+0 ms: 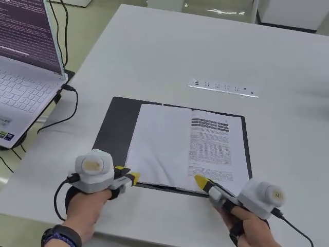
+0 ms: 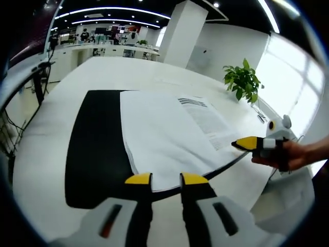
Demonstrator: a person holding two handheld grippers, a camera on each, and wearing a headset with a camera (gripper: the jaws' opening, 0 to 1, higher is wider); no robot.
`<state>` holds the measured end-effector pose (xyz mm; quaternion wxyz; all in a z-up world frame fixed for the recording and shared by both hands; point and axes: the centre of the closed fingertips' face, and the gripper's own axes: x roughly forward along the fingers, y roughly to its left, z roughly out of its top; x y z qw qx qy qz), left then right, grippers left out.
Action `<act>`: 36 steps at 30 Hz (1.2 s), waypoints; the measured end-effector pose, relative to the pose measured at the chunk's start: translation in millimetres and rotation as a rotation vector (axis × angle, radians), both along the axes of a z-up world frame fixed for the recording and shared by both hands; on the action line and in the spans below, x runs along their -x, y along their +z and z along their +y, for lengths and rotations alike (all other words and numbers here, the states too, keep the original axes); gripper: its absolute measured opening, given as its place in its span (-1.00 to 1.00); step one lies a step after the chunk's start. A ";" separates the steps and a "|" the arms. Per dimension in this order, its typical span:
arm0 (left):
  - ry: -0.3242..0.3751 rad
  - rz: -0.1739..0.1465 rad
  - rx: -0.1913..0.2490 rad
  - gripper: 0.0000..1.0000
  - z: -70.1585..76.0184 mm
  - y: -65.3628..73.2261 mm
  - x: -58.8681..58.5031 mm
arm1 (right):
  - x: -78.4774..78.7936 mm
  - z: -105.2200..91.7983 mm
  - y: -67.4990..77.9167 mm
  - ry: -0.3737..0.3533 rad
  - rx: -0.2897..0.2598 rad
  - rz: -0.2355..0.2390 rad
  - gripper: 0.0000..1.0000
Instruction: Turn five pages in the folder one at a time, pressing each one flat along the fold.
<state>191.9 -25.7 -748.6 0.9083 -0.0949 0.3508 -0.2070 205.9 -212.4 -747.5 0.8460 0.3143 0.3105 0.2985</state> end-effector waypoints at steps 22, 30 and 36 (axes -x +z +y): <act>-0.136 -0.177 -0.064 -0.12 4.6 78.1 -1.1 | 5.1 -39.6 37.8 0.085 0.239 -0.192 -0.15; -0.157 -0.215 -0.091 0.03 18.0 100.5 1.1 | 4.2 -51.2 63.1 0.069 0.269 -0.250 0.07; -0.170 -0.220 -0.093 0.19 28.7 104.1 3.3 | 1.4 -60.0 82.8 0.042 0.272 -0.287 0.20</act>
